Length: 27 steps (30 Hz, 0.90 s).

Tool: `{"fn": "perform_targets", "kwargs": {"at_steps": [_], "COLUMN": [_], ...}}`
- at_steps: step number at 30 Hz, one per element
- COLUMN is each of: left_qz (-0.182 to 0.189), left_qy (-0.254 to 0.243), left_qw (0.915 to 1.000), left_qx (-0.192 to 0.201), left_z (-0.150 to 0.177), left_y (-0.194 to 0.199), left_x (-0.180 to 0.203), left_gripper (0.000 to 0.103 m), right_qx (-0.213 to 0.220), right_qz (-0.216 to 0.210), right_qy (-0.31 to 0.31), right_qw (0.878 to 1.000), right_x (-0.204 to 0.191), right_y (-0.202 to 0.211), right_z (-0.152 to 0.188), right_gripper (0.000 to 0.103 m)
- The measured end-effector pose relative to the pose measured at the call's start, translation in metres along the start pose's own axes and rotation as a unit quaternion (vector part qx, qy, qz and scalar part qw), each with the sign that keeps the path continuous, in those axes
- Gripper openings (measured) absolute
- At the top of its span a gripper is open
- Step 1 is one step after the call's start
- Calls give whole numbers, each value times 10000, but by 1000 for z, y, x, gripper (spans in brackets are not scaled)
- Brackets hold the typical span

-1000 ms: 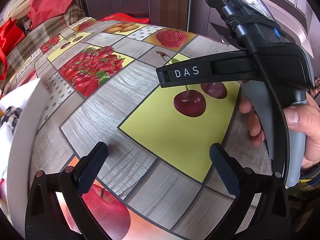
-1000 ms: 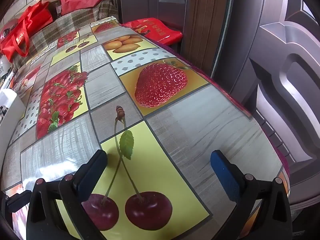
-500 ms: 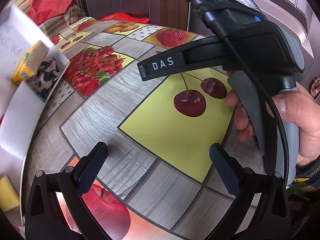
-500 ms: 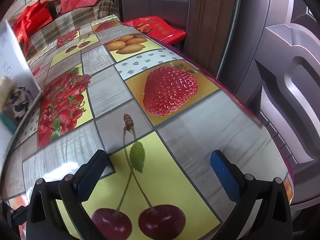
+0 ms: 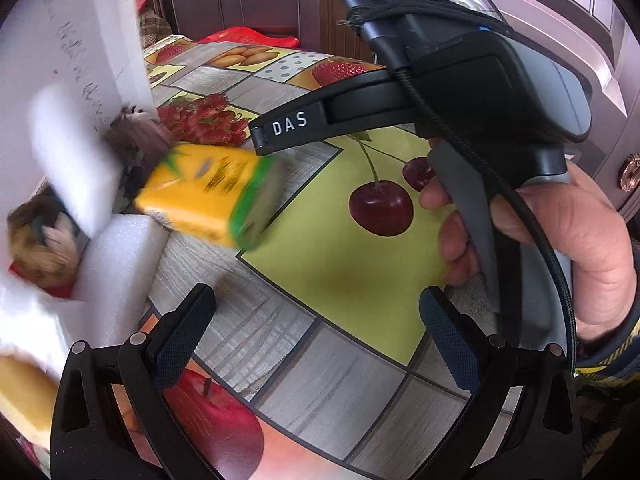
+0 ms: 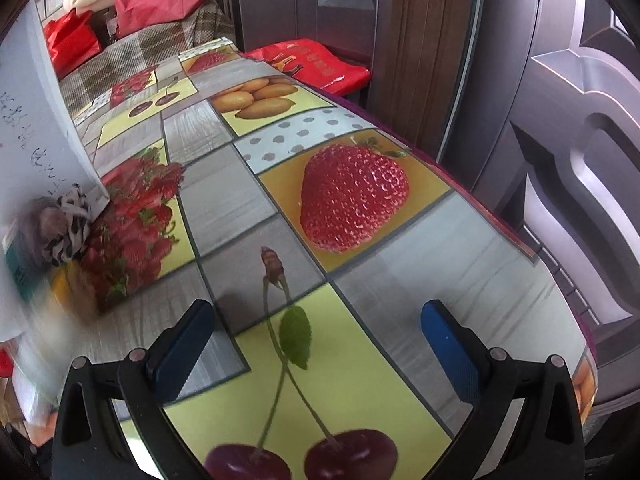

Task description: Organize soft objects

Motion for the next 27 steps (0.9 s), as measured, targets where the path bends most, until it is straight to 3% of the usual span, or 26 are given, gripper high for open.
{"fn": "perform_targets", "kwargs": {"at_steps": [27], "left_qz": [5], "left_qy": [-1], "left_qw": [10000], "left_qx": [4], "left_z": [-1], "left_y": [0], "left_x": [-1], "left_gripper": [102], "right_qx": [47], "right_qz": [-23], "right_qy": [3], "right_qw": [10000], "right_x": [-4], "right_y": [-1], "right_z": [-2], "right_gripper": [103]}}
Point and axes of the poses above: each gripper's, at about its wrist camera, not at the fingertips, and y roughly against the way its jaws point, x to its right, z to its underside, the point moved 8 cm from there along -y, roughly the way its jaws point, and after that the axes turned 13 degrees about y, right-handed, at the moved point
